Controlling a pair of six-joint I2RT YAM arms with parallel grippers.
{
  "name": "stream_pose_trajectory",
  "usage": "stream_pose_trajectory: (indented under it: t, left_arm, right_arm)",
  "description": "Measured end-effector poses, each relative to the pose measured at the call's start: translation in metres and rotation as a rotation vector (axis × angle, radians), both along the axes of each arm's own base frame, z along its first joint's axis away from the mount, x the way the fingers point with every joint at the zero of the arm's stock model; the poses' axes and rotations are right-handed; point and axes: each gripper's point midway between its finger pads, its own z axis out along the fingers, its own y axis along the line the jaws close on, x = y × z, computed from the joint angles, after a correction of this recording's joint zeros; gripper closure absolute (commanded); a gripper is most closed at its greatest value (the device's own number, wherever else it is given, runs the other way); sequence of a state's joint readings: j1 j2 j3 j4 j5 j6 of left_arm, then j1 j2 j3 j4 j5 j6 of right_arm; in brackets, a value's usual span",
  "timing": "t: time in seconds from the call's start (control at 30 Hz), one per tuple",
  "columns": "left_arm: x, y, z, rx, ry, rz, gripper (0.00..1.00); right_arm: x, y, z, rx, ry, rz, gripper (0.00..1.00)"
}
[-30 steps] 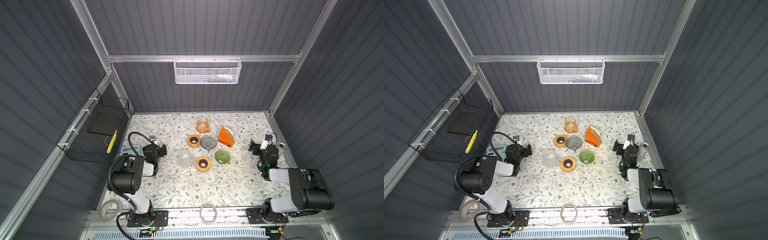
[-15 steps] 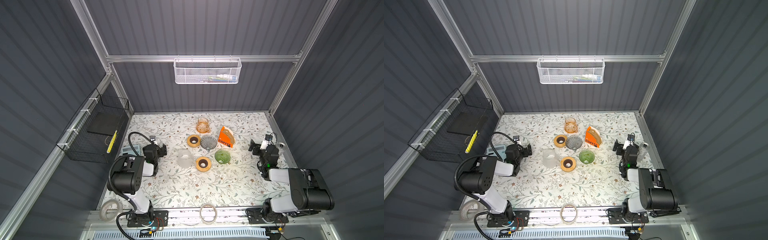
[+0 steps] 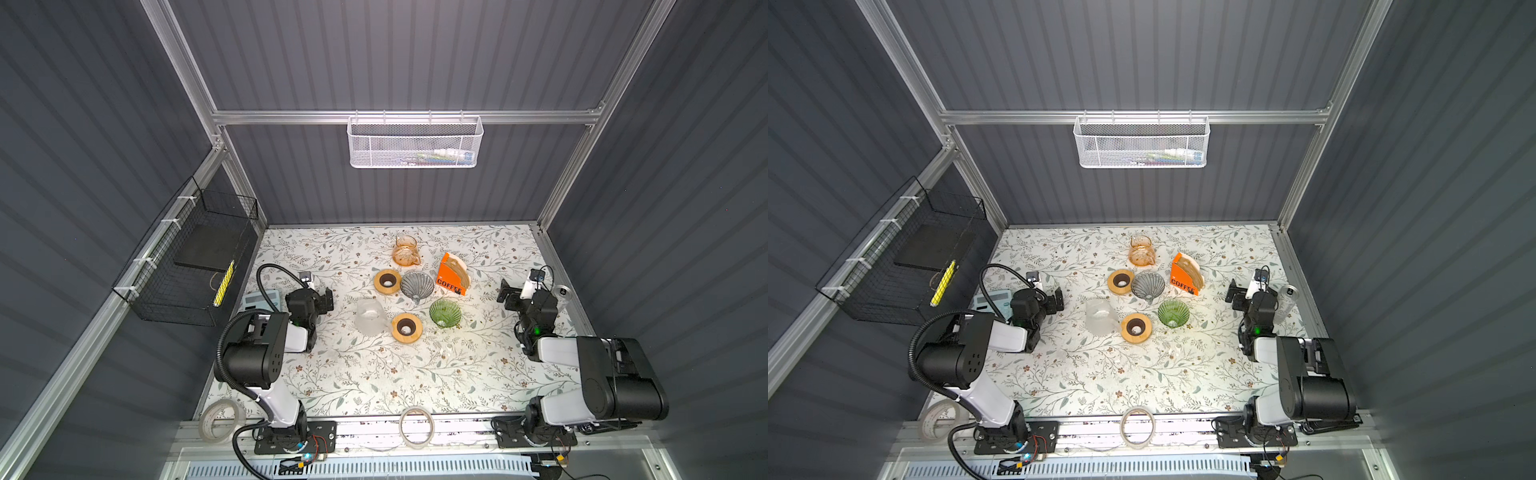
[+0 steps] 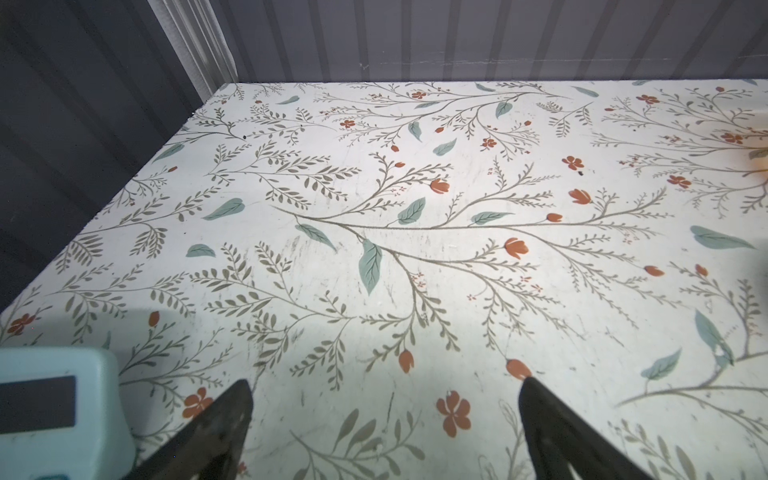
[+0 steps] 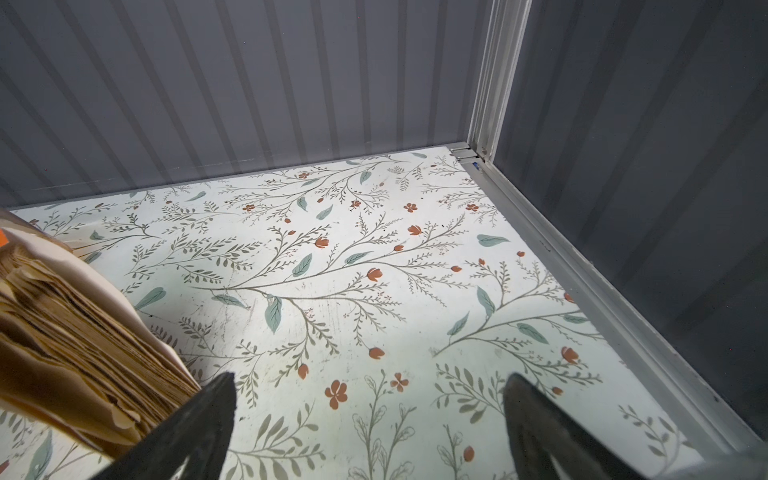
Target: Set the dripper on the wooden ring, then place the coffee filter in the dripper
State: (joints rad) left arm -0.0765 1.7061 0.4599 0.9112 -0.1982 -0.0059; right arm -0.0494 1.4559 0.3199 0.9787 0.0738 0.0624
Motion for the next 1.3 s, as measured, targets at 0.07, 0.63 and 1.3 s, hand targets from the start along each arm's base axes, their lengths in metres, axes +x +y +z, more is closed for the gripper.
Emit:
stream_pose_trajectory:
  t: [0.07, 0.63, 1.3]
  left_arm:
    - [0.0, 0.0, 0.0, 0.0, 0.0, -0.001, 0.0]
    - [-0.001, -0.003, 0.002, 0.038, 0.048, 0.001, 0.25]
    - [0.026, -0.074, 0.117, -0.083, 0.065, -0.098, 0.3]
  right_arm:
    - [0.0, 0.0, 0.0, 0.003, 0.001, 0.006, 0.01]
    - [-0.005, -0.002, 0.007, 0.016, 0.025, -0.009, 0.1]
    - [0.017, 0.104, 0.155, 0.087, 0.063, 0.24, 0.26]
